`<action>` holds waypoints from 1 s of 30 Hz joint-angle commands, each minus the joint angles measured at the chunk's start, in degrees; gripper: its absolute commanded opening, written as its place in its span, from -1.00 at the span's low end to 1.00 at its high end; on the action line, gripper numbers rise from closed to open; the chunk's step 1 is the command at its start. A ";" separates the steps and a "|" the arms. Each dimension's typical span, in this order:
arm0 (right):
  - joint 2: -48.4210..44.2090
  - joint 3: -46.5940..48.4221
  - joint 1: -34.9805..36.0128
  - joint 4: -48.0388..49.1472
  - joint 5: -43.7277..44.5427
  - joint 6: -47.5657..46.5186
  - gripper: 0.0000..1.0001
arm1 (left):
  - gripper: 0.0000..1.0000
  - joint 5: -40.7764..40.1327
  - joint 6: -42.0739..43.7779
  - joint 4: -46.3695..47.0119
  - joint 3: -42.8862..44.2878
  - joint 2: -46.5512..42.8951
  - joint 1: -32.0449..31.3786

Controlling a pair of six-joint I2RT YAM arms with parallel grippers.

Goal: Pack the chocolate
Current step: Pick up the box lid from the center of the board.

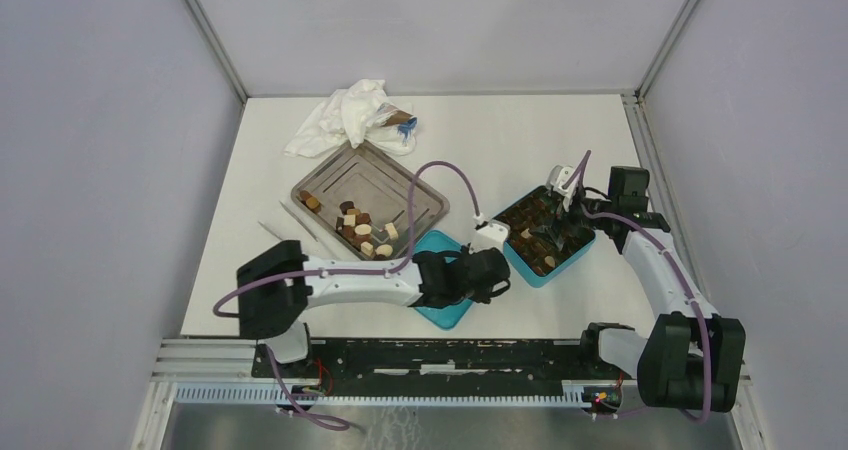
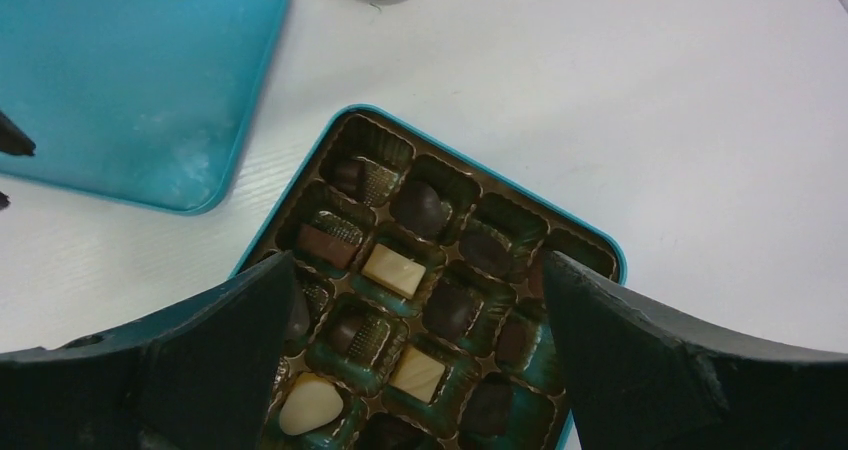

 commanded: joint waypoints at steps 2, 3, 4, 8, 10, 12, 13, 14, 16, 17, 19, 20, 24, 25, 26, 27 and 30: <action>-0.91 -0.37 -0.12 5.05 4.54 5.91 0.96 | -0.31 -8.33 -0.21 -14.32 9.72 8.79 -2.25; -0.80 -0.39 -0.12 5.04 4.56 5.92 0.96 | -0.34 -8.34 -0.26 -14.95 10.32 9.71 -2.35; -0.77 -0.37 -0.12 4.94 4.59 5.92 0.96 | -0.35 -8.28 -0.22 -15.16 10.71 10.43 -2.32; -0.56 -0.39 -0.18 4.92 4.82 5.83 0.96 | -0.35 -7.66 0.10 -15.32 11.20 12.43 -2.24; -0.49 -0.39 -0.16 4.97 4.82 5.92 0.96 | -0.35 -6.62 0.41 -15.04 11.57 13.80 -2.31; -0.51 -0.39 -0.13 4.97 4.82 5.92 0.96 | -0.35 -5.42 0.69 -14.81 11.96 14.91 -2.29; -0.51 -0.40 -0.13 4.94 4.82 5.92 0.96 | -0.35 -4.84 0.70 -14.64 12.21 15.33 -2.28; -0.51 -0.39 -0.12 4.97 4.80 5.92 0.96 | -0.35 -4.22 0.76 -14.51 12.30 15.68 -2.31; -0.32 -0.39 -0.17 4.82 4.77 5.92 0.96 | -0.38 -3.08 0.86 -14.53 12.72 16.19 -2.30; -0.34 -0.39 -0.12 4.89 4.82 5.92 0.96 | -0.38 -2.87 0.81 -14.52 12.74 16.24 -2.30; -0.18 -0.39 -0.13 4.79 4.82 5.92 0.96 | -0.38 -2.77 0.79 -14.53 12.66 16.03 -2.27; -0.17 -0.38 -0.18 4.76 4.81 5.92 0.96 | -0.38 -2.80 0.78 -14.53 12.58 15.93 -2.27; -0.21 -0.30 -0.14 4.67 4.73 5.92 0.96 | -0.38 -2.70 0.83 -15.22 13.16 17.05 -2.28; -0.19 -0.30 -0.13 4.70 4.73 5.92 0.96 | -0.39 -2.53 0.87 -15.56 13.45 17.63 -2.28; -0.29 -0.30 -0.13 4.71 4.73 5.92 0.96 | -0.40 -2.32 0.87 -15.88 13.68 18.43 -2.31; -0.31 -0.30 -0.14 4.71 4.68 5.92 0.96 | -0.41 -2.10 0.80 -16.15 13.93 18.82 -2.27; -0.42 -0.30 -0.17 4.65 4.56 5.92 0.96 | -0.55 -1.76 0.70 -16.79 14.41 19.61 -2.33</action>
